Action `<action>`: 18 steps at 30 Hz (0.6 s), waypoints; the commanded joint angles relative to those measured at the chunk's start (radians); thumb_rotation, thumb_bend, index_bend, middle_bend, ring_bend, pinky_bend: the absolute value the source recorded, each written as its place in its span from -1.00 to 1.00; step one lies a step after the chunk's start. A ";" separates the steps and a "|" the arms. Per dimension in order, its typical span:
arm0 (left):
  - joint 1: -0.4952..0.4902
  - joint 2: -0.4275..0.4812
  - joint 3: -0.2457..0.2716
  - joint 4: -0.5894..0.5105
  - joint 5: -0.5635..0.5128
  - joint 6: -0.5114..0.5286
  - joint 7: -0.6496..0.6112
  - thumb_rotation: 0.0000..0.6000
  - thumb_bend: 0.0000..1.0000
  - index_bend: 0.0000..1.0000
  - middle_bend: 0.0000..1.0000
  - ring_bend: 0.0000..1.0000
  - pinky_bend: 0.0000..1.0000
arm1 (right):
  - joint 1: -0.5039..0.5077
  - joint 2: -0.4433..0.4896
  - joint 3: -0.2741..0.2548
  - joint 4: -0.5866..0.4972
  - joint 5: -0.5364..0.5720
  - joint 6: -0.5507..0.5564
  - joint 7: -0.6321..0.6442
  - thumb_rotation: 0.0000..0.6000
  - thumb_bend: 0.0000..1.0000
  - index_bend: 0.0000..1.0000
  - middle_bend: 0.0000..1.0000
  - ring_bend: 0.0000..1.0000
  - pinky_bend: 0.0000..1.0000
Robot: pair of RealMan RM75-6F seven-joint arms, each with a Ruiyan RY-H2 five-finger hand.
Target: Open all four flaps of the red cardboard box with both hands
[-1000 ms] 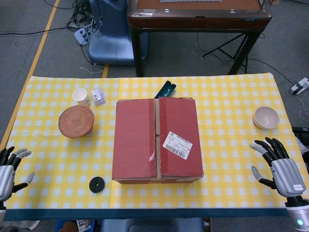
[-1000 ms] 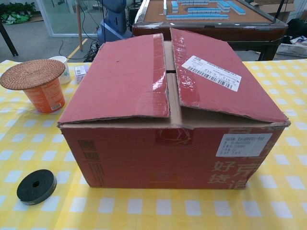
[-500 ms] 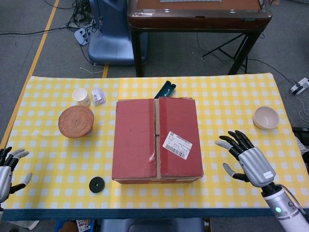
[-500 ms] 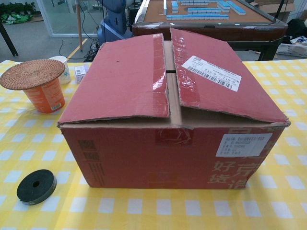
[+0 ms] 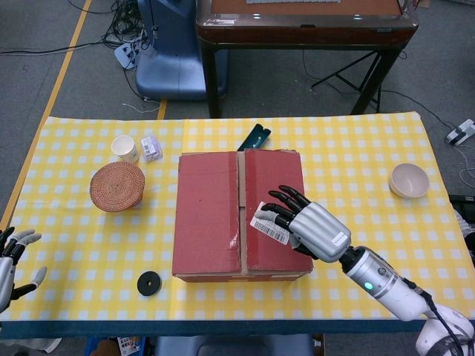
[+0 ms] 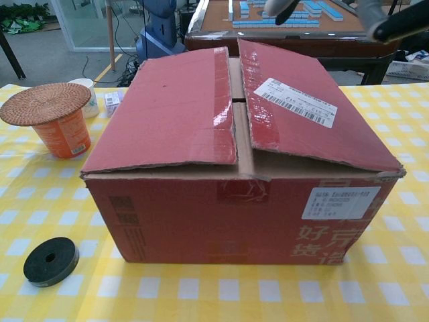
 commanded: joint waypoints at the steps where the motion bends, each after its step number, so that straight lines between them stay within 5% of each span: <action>1: 0.003 0.001 0.000 0.003 -0.002 0.001 -0.004 1.00 -0.35 -0.42 -0.60 -0.87 -1.00 | 0.106 -0.050 0.061 0.010 0.098 -0.110 -0.051 1.00 1.00 -0.56 -0.48 -0.86 -0.94; 8: 0.010 -0.003 0.006 0.019 -0.006 0.000 -0.020 1.00 -0.35 -0.41 -0.60 -0.87 -1.00 | 0.250 -0.134 0.091 0.075 0.233 -0.250 -0.138 1.00 1.00 -0.36 -0.39 -0.78 -0.94; 18: 0.021 -0.006 0.012 0.052 -0.012 -0.004 -0.049 1.00 -0.35 -0.41 -0.60 -0.87 -1.00 | 0.319 -0.199 0.050 0.129 0.345 -0.289 -0.225 1.00 1.00 -0.31 -0.34 -0.74 -0.94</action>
